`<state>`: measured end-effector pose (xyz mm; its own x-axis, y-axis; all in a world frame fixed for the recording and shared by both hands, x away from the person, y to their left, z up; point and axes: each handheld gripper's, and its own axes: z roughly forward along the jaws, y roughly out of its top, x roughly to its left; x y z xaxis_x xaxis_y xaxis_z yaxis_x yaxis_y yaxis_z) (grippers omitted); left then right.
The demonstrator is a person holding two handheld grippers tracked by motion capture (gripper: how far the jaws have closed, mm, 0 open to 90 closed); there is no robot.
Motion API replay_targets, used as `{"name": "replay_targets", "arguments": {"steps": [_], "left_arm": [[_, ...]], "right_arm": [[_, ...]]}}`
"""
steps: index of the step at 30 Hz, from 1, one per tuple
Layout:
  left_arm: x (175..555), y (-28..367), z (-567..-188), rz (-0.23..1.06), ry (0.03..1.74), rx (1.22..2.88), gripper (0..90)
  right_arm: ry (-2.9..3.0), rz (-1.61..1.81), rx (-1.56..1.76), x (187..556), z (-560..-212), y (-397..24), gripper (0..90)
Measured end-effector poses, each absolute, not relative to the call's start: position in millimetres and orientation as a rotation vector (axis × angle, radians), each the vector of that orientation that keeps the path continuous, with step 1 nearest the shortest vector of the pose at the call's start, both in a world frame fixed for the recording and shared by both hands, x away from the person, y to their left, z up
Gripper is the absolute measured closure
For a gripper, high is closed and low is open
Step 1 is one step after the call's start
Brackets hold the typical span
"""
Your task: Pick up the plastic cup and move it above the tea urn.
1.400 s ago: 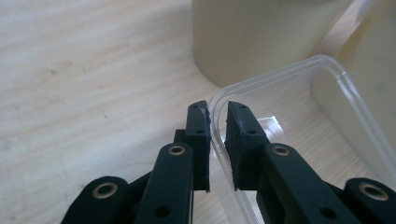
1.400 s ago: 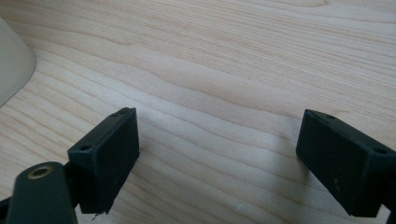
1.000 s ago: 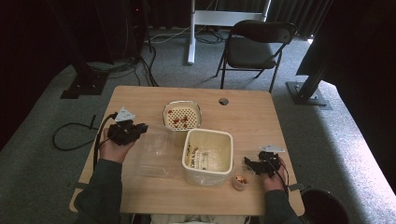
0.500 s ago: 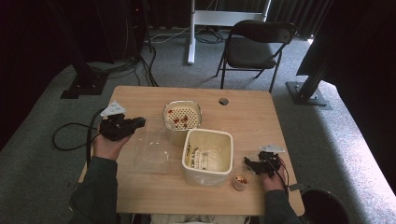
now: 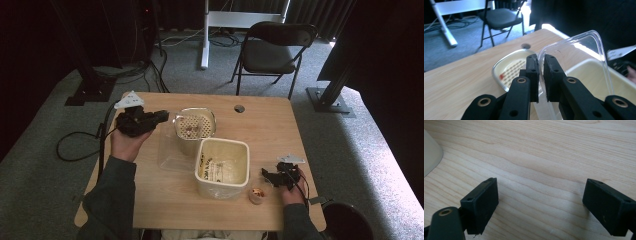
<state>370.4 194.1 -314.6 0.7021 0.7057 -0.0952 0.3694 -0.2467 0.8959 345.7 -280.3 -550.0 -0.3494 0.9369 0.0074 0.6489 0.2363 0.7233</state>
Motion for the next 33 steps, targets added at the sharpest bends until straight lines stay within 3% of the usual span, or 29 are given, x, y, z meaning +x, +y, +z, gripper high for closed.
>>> {"name": "replay_targets", "arguments": {"steps": [13, 15, 26, 27, 31, 33], "left_arm": [[389.4, 148.6, -288.7, 0.371, 0.775, 1.872, 86.5], [392.8, 137.2, -284.9, 0.319, 0.743, 1.860, 86.6], [393.8, 90.7, -309.3, 0.200, 0.676, 1.875, 84.7], [394.5, 87.2, -312.4, 0.199, 0.677, 1.886, 82.9], [395.9, 80.5, -323.0, 0.191, 0.668, 1.923, 61.5], [395.5, 83.3, -325.8, 0.192, 0.668, 1.913, 58.7]], "right_arm": [[2.085, 0.898, 1.452, 345.7, -550.0, -280.3, 12.6], [2.085, 0.898, 1.452, 345.7, -550.0, -280.3, 12.7], [2.085, 0.898, 1.451, 345.8, -550.0, -280.4, 12.6], [2.085, 0.898, 1.451, 345.8, -550.1, -280.4, 12.7], [2.087, 0.899, 1.450, 345.5, -550.1, -280.5, 12.6], [2.088, 0.900, 1.448, 345.4, -550.1, -280.7, 12.6]]}}
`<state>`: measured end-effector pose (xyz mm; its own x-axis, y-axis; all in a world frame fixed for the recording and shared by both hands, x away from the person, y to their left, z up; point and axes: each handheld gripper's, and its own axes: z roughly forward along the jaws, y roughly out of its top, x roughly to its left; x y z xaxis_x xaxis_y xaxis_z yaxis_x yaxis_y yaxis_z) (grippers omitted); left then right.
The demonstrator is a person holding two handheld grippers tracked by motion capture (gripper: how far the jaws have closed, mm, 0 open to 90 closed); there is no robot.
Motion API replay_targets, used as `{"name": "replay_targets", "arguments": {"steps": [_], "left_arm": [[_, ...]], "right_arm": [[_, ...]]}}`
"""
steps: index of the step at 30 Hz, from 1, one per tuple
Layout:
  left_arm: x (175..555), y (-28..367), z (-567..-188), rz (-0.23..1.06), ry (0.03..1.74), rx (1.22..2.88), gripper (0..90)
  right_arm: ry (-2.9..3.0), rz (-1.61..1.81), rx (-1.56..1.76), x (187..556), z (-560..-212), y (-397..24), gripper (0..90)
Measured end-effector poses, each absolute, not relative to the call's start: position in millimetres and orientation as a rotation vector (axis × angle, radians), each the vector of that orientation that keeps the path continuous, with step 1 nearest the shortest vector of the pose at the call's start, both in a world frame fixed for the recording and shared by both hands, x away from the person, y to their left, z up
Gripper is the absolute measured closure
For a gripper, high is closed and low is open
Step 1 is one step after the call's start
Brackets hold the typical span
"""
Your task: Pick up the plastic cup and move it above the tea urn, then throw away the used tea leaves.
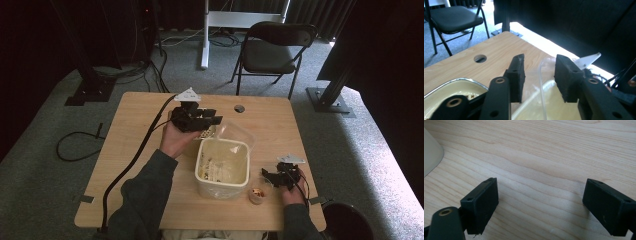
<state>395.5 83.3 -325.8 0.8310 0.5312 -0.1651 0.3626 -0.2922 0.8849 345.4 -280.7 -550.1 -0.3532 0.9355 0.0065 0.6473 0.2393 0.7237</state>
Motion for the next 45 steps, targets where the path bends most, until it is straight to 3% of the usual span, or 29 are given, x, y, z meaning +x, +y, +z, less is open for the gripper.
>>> {"name": "replay_targets", "arguments": {"steps": [18, 25, 33, 45], "left_arm": [[379.4, 122.7, -349.8, 0.293, 0.729, 1.939, 49.8], [366.8, 135.5, -353.0, 0.493, 0.754, 1.964, 47.1], [362.6, 157.7, -367.9, 0.534, 0.833, 1.903, 47.1], [359.0, 181.9, -403.9, 0.606, 0.936, 1.941, 44.5]], "right_arm": [[2.100, 0.903, 1.435, 343.2, -550.0, -280.9, 12.6], [2.099, 0.903, 1.436, 342.6, -550.1, -280.8, 12.7], [2.110, 0.908, 1.422, 340.9, -550.0, -281.3, 13.2], [2.126, 0.918, 1.401, 338.0, -550.1, -282.5, 13.8]]}}
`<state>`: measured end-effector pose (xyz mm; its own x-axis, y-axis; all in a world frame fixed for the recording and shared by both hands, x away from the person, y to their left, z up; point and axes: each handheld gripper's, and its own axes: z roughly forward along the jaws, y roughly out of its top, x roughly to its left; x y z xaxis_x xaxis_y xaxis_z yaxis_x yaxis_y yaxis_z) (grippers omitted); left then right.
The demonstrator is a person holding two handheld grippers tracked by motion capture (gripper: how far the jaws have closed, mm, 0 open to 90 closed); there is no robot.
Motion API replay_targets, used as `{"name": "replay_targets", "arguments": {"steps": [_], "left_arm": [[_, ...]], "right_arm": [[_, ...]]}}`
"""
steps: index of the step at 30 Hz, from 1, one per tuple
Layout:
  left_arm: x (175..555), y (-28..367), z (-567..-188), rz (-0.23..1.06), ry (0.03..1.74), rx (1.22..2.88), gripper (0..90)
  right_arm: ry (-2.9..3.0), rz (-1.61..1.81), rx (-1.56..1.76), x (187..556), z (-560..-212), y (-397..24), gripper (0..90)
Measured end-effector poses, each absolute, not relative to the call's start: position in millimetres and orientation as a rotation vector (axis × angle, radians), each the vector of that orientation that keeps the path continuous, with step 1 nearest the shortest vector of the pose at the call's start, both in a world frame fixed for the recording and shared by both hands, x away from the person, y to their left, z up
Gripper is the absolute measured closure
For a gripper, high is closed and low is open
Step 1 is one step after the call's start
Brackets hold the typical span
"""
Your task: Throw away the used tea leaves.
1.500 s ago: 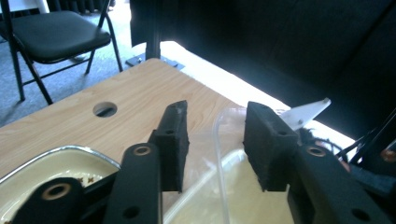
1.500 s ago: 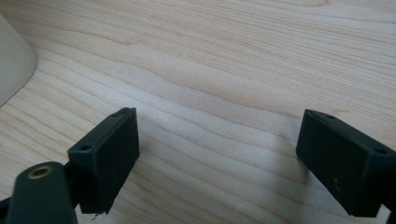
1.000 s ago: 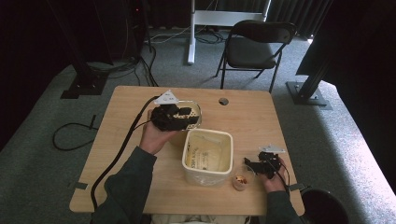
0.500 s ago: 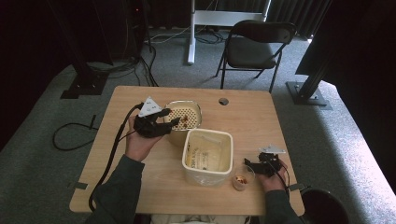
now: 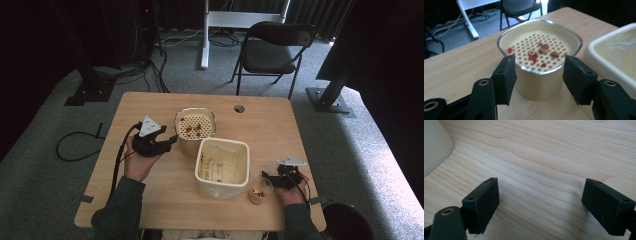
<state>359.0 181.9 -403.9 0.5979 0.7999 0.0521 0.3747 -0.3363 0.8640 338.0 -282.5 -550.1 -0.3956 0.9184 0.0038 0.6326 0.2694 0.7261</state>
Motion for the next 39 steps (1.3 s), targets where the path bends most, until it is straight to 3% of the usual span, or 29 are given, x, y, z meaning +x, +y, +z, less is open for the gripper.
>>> {"name": "replay_targets", "arguments": {"steps": [9, 13, 16, 25, 39], "left_arm": [[352.9, 193.3, -433.2, 0.665, 0.984, 1.947, 42.2], [351.8, 197.0, -449.9, 0.654, 1.009, 1.964, 41.6], [351.2, 198.0, -459.9, 0.651, 1.029, 1.974, 41.7], [345.3, 201.8, -480.6, 0.626, 1.073, 1.978, 41.7], [337.3, 205.0, -497.7, 0.619, 1.106, 1.994, 42.4]], "right_arm": [[2.123, 0.894, 1.434, 335.4, -547.9, -281.5, 15.5], [2.118, 0.877, 1.454, 335.3, -546.8, -280.6, 15.9], [2.113, 0.867, 1.468, 334.3, -544.9, -280.9, 21.4], [2.085, 0.914, 1.465, 327.8, -536.9, -282.3, 22.5], [2.012, 1.142, 1.304, 293.9, -486.9, -286.3, 19.6]]}}
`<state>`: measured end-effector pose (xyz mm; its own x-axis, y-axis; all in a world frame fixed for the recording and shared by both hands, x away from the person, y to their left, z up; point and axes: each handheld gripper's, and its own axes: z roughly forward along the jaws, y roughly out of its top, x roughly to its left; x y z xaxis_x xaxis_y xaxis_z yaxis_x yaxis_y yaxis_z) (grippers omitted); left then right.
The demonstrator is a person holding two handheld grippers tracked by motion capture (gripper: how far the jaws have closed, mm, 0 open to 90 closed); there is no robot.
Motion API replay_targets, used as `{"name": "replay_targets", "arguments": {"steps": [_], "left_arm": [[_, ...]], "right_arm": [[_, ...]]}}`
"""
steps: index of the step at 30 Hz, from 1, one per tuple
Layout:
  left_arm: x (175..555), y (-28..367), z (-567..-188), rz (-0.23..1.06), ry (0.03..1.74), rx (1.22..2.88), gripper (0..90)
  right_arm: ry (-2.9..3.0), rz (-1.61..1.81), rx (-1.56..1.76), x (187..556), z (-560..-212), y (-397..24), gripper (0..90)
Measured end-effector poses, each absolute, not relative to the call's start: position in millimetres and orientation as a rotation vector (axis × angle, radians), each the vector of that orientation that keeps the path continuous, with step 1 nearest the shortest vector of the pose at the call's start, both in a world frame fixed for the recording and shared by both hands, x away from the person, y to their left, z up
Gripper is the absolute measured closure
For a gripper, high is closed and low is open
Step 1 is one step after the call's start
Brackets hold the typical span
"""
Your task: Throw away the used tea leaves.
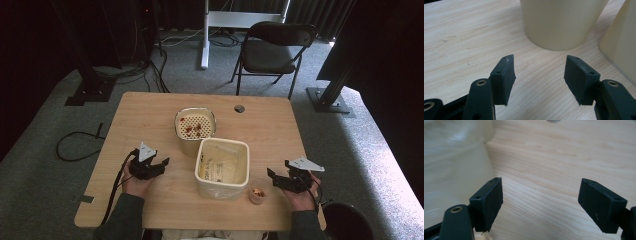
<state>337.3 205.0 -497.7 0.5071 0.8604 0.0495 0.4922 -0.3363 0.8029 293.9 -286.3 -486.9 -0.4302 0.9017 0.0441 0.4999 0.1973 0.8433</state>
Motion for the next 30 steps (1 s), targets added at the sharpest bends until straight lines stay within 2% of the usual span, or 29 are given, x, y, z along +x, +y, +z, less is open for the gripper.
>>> {"name": "replay_targets", "arguments": {"steps": [8, 11, 16, 22, 27, 30], "left_arm": [[336.7, 203.3, -499.1, 0.629, 1.103, 1.999, 42.6], [336.3, 204.4, -499.3, 0.627, 1.110, 1.988, 42.9], [336.3, 206.7, -499.3, 0.626, 1.117, 1.987, 43.0], [336.0, 208.4, -500.6, 0.623, 1.129, 1.986, 43.0], [335.9, 208.2, -501.1, 0.624, 1.129, 1.985, 43.1], [335.9, 207.8, -502.2, 0.624, 1.127, 1.991, 43.0]], "right_arm": [[2.020, 1.311, 1.196, 266.3, -463.7, -286.3, 18.7], [2.051, 1.326, 1.160, 255.1, -463.2, -278.7, 14.9], [2.123, 1.330, 1.093, 242.4, -474.5, -262.7, 10.6], [2.173, 1.333, 1.061, 237.6, -492.2, -252.3, 9.9], [2.196, 1.336, 1.038, 236.6, -497.9, -247.2, 10.3], [2.205, 1.337, 1.053, 240.0, -504.1, -247.8, 14.8]]}}
